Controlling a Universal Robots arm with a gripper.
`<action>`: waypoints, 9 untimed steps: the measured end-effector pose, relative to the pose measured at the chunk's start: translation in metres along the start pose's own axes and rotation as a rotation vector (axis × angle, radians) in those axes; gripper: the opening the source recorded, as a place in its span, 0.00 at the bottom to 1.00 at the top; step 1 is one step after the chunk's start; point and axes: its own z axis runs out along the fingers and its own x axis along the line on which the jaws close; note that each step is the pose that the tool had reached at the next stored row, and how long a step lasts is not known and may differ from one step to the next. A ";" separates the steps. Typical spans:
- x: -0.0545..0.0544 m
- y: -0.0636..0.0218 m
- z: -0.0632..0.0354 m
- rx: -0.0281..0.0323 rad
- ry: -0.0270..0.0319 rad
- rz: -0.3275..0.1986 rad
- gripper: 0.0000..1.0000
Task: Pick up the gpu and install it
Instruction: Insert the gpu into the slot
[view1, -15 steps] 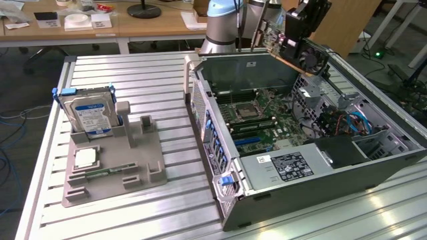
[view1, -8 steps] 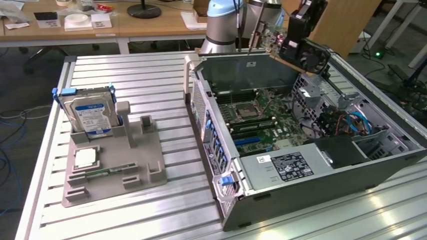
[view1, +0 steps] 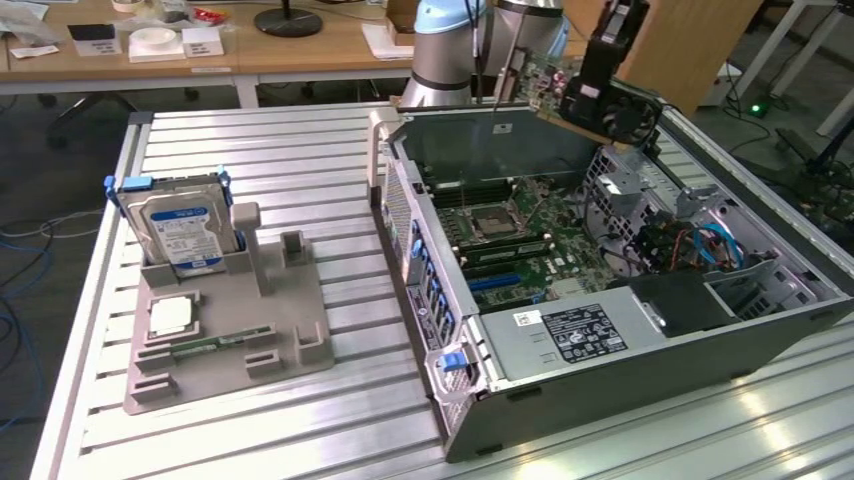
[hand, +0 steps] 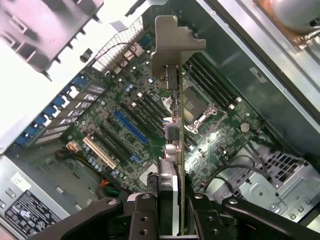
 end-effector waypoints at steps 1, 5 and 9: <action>0.000 0.0000 0.0003 0.0004 -0.0006 -0.018 0.28; 0.000 0.0000 0.0014 0.0020 -0.0025 -0.090 0.28; 0.000 0.0000 0.0025 0.0039 -0.0047 -0.163 0.28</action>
